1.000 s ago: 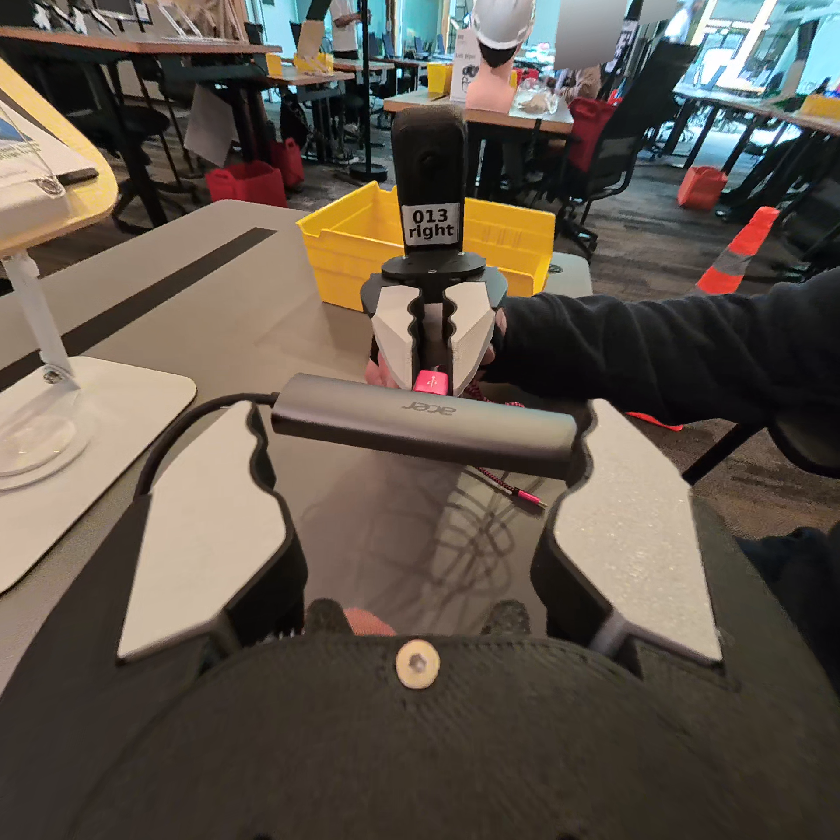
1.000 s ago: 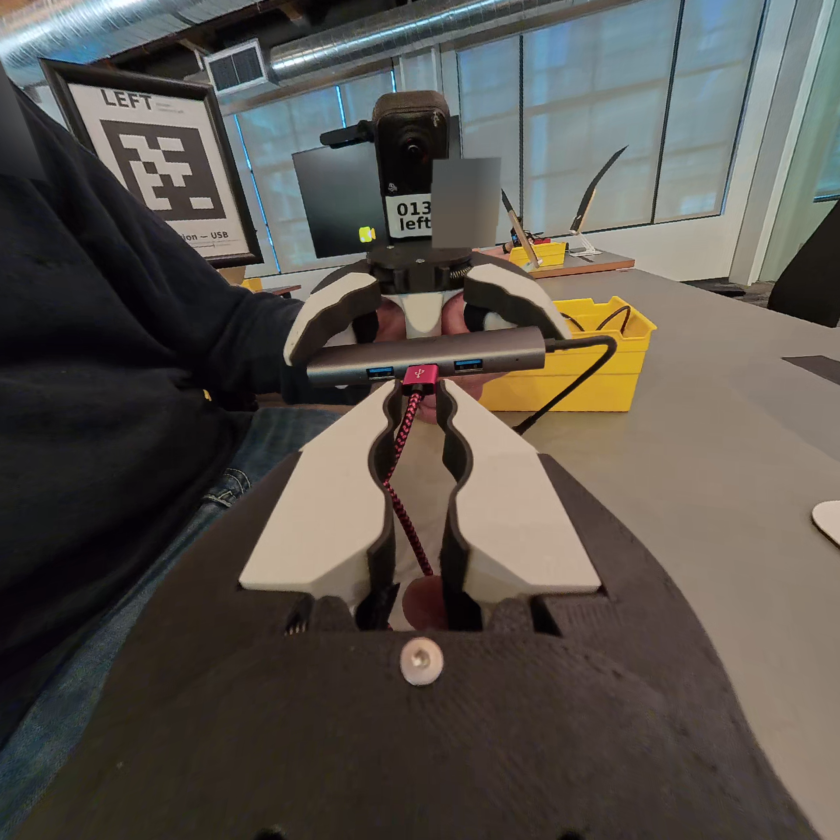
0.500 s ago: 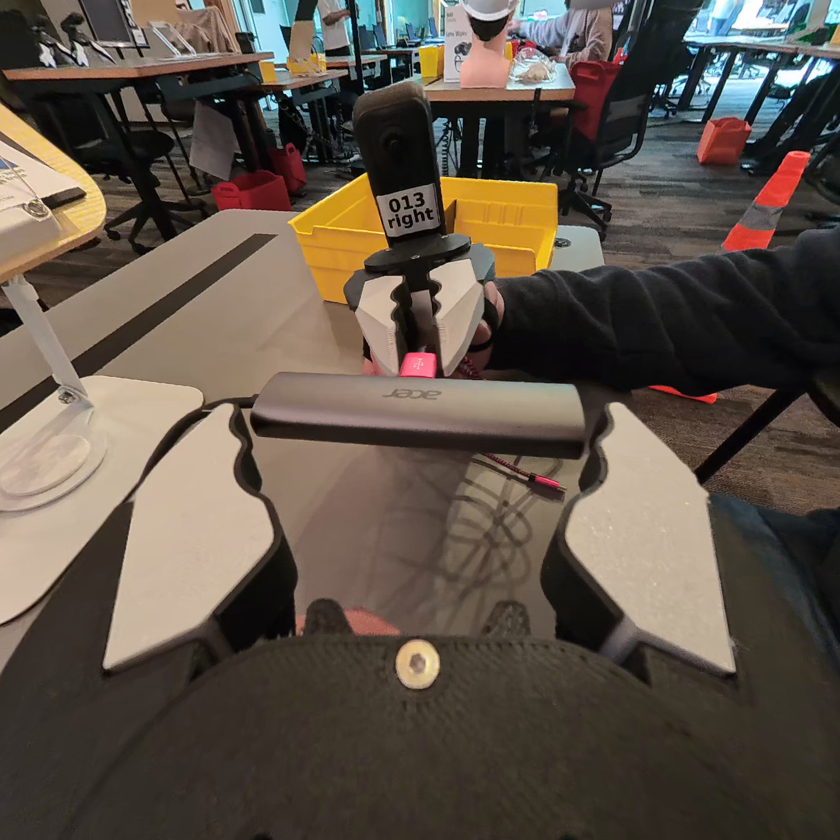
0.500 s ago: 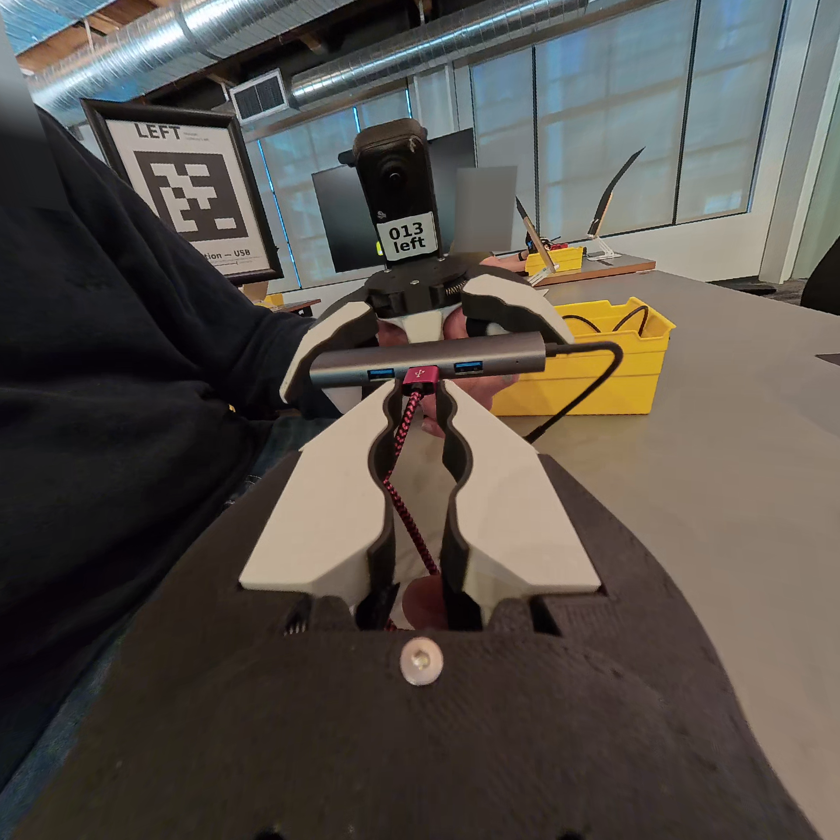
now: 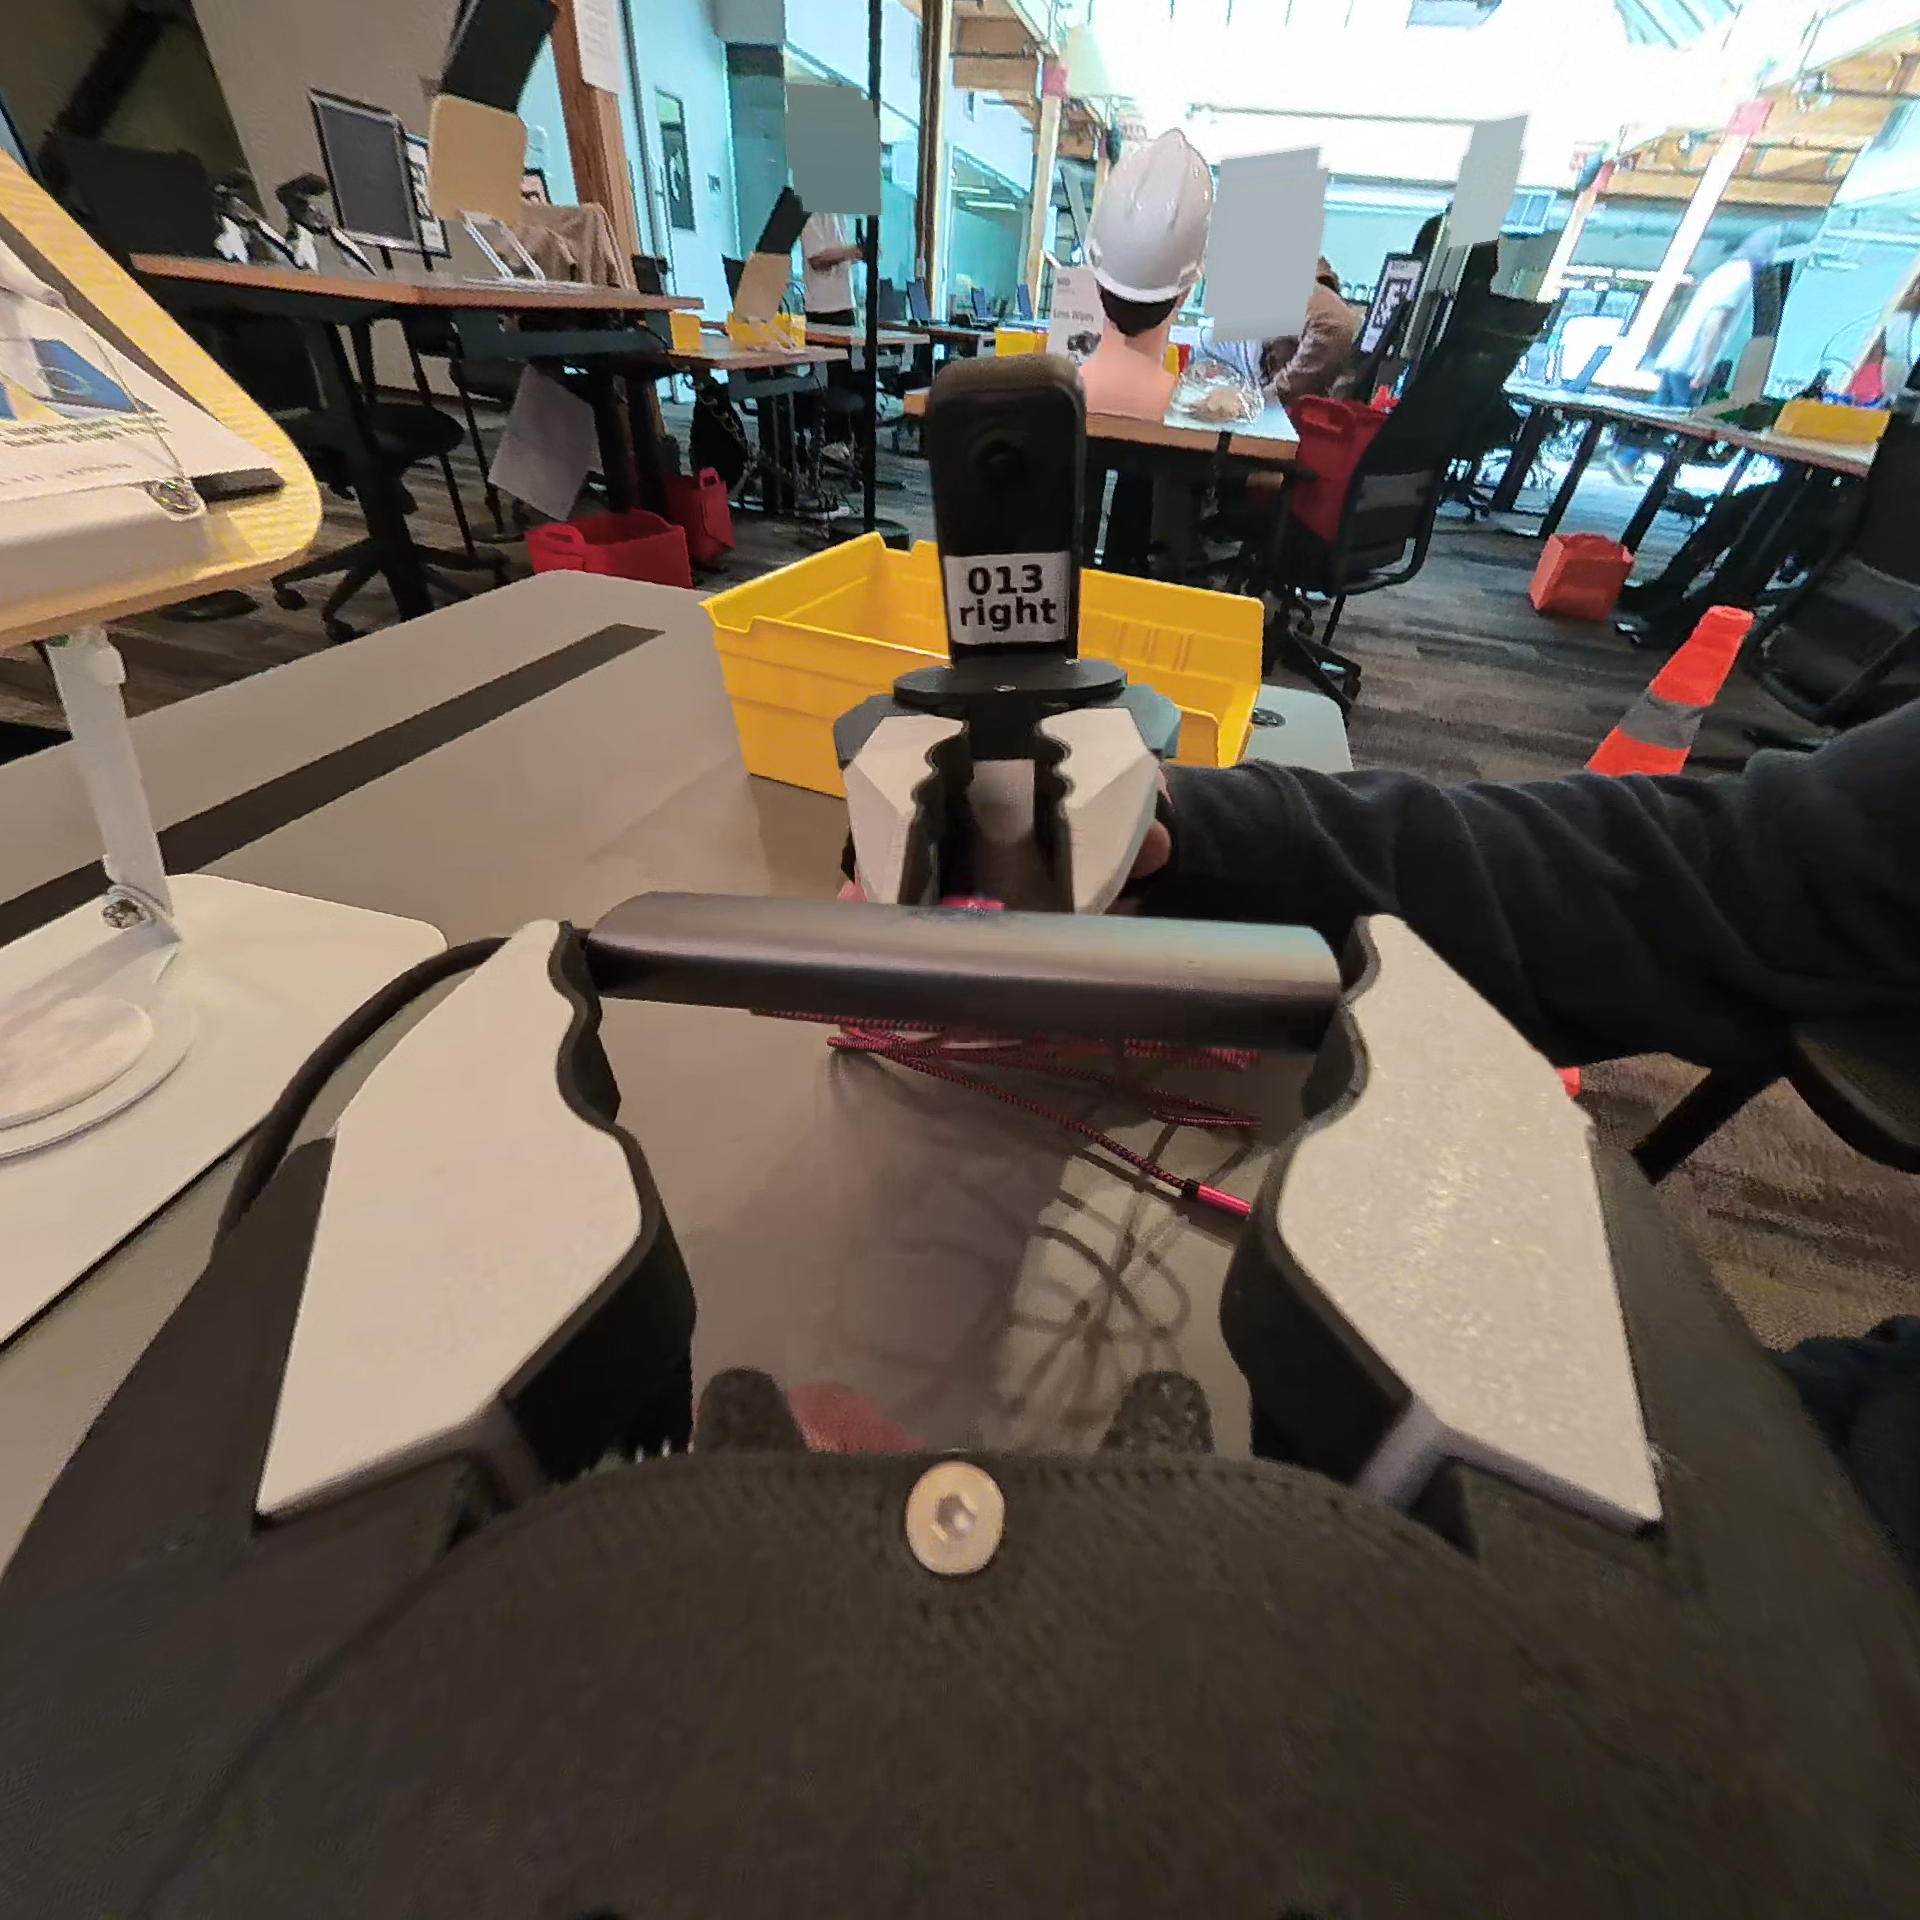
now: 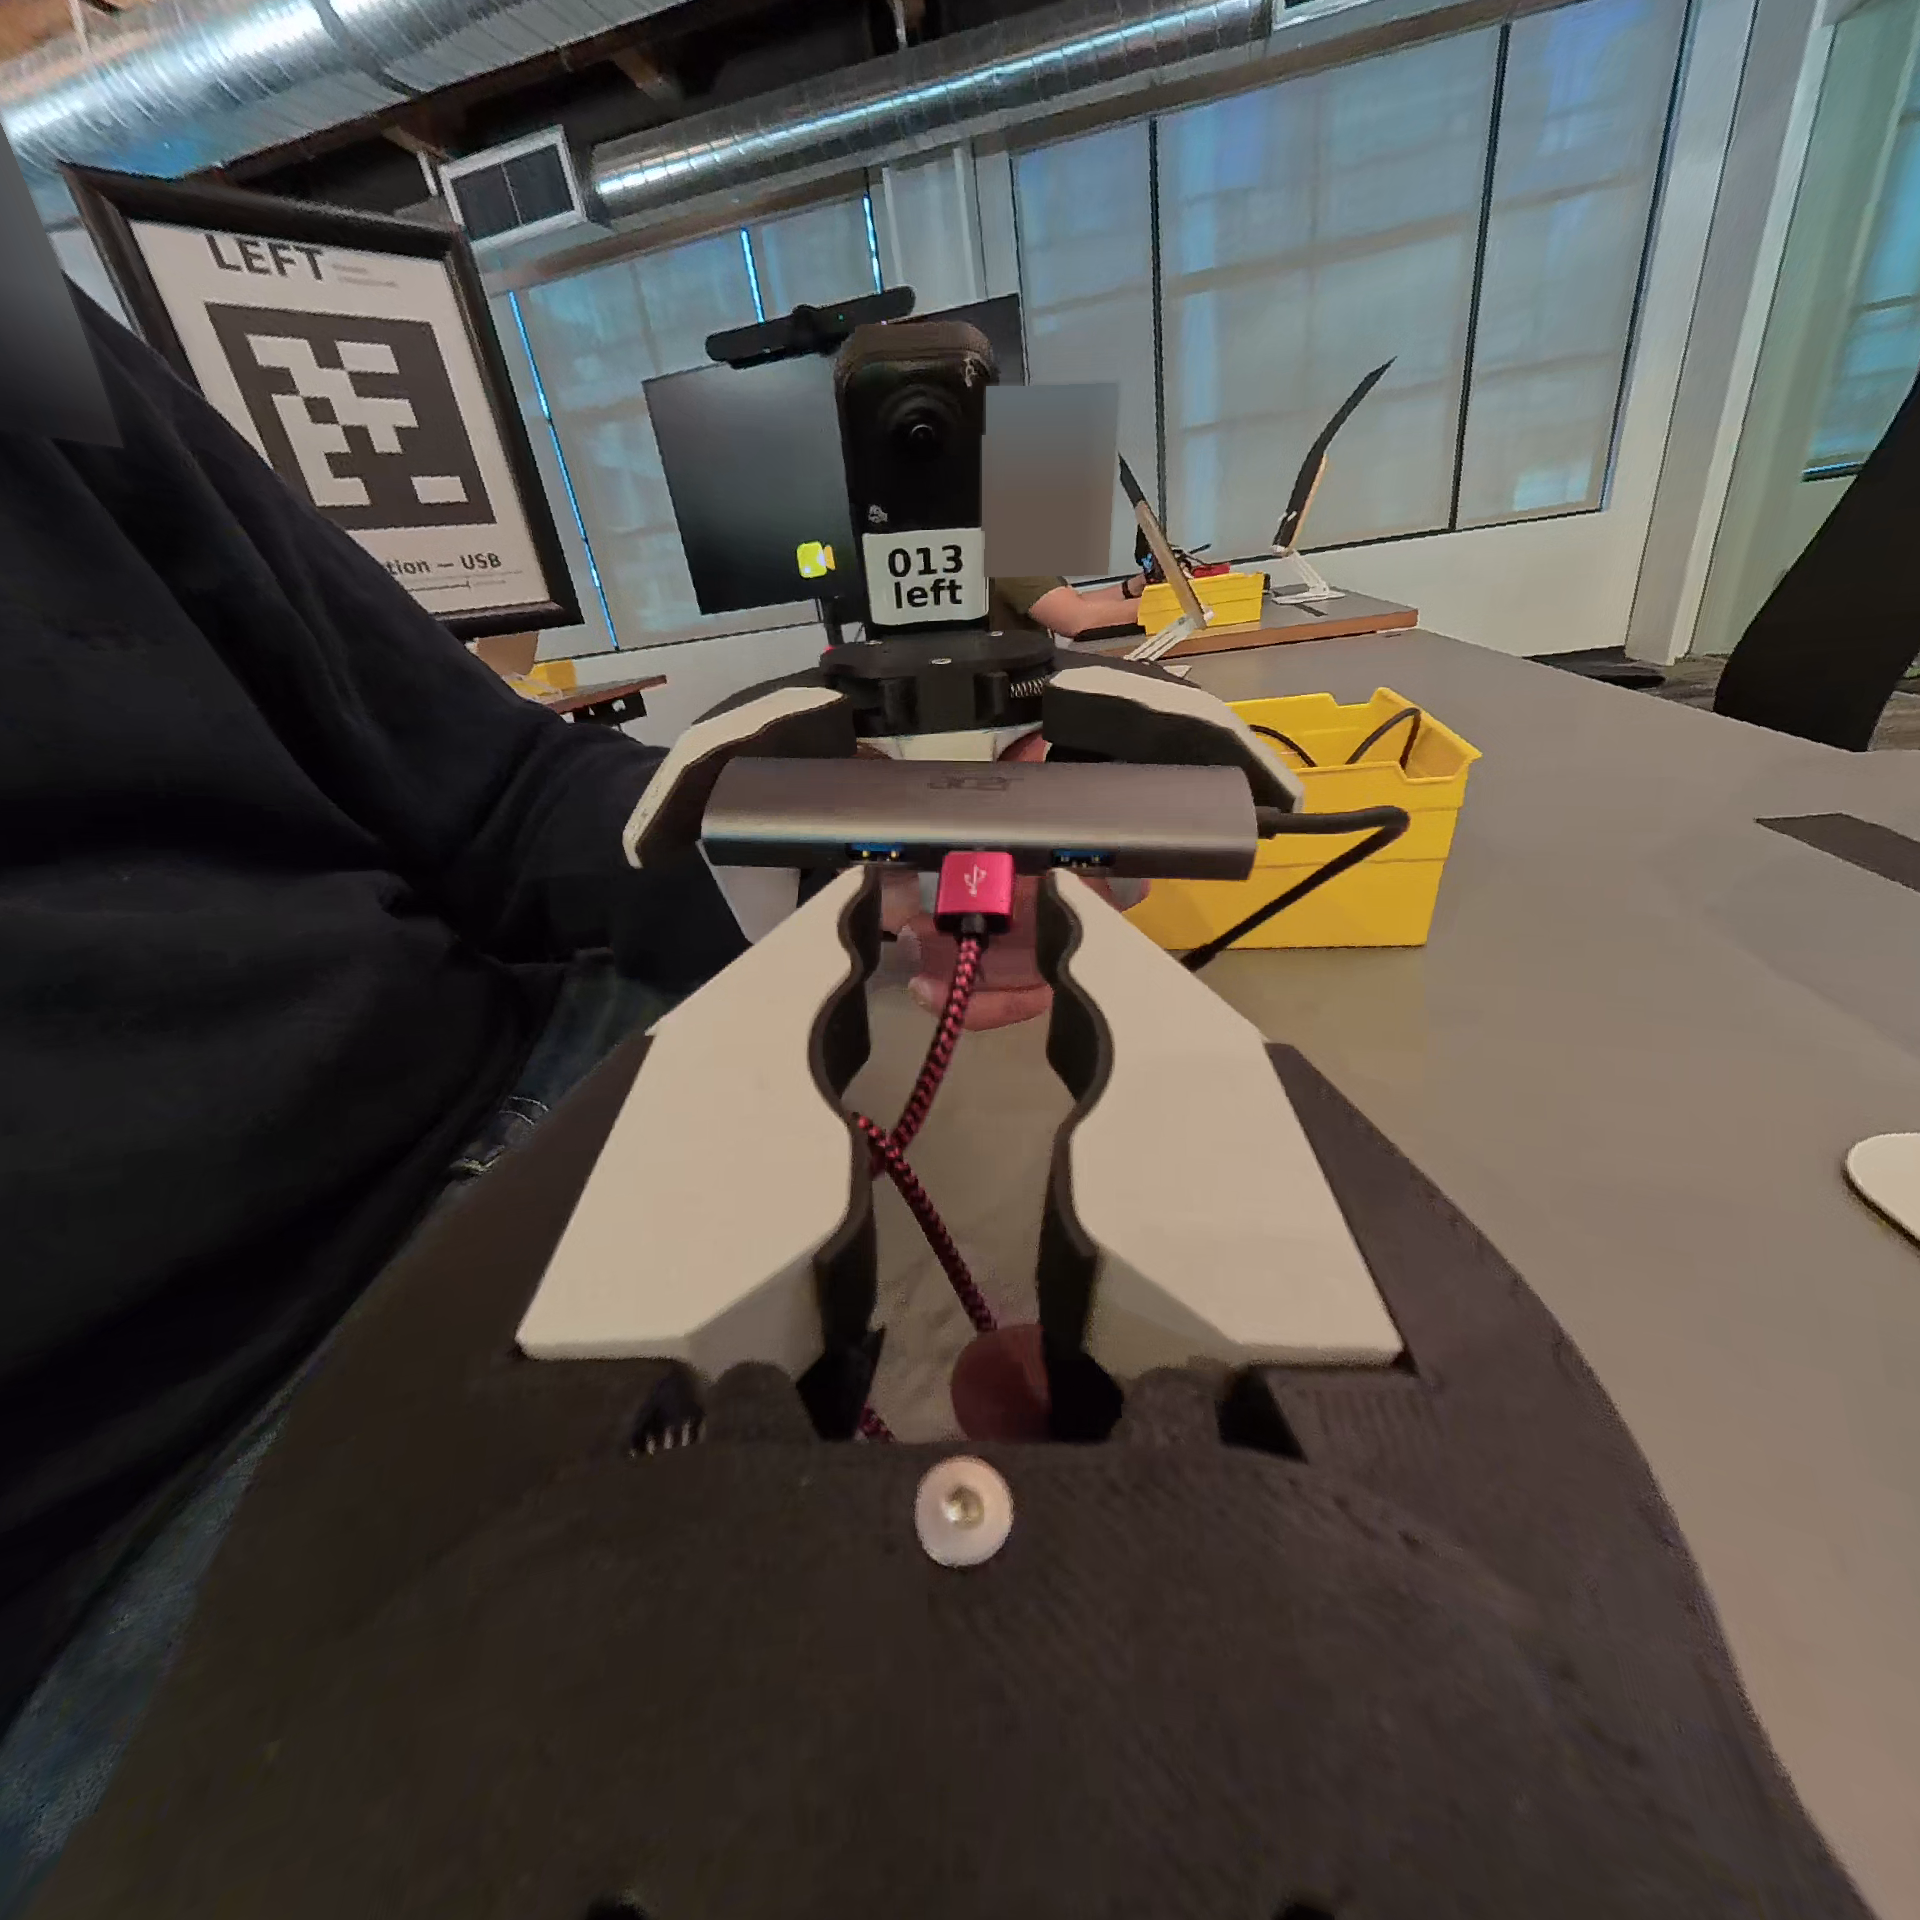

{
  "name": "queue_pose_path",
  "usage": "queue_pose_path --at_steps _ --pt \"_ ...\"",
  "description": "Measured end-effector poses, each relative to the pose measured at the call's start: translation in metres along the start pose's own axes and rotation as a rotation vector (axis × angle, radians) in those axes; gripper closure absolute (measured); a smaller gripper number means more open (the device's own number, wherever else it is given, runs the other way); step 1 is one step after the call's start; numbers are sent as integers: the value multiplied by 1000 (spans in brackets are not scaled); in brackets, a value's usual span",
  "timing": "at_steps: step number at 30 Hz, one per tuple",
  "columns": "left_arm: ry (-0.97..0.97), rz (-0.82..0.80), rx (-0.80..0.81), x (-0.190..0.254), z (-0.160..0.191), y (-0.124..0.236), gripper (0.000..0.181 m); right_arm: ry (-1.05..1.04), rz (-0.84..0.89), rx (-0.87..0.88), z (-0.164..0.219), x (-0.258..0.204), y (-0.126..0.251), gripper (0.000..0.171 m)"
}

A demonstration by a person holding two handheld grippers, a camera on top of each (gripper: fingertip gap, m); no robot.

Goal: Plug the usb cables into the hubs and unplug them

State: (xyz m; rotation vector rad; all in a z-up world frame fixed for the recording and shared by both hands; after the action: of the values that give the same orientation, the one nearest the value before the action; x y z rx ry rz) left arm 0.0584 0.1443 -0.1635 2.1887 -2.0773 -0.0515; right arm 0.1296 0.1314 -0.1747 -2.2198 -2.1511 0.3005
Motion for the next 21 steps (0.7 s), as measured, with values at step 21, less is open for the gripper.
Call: queue_pose_path --at_steps 21 --pt "105 -7 162 2 -11 4 54 -54 79 101 0 -1 -9 158"
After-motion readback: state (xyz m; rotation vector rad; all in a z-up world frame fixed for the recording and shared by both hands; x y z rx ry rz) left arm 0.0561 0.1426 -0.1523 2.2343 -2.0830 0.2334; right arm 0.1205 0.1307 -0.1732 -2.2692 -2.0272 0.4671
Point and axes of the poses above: each gripper's, where its closed fingertips meet, y back along the fingers, z out of its underside, x = y × z across the jaws, the point moved 4 cm from there along y, back along the fingers, and after that the axes turned 8 degrees about -z, right-handed, at the moved point
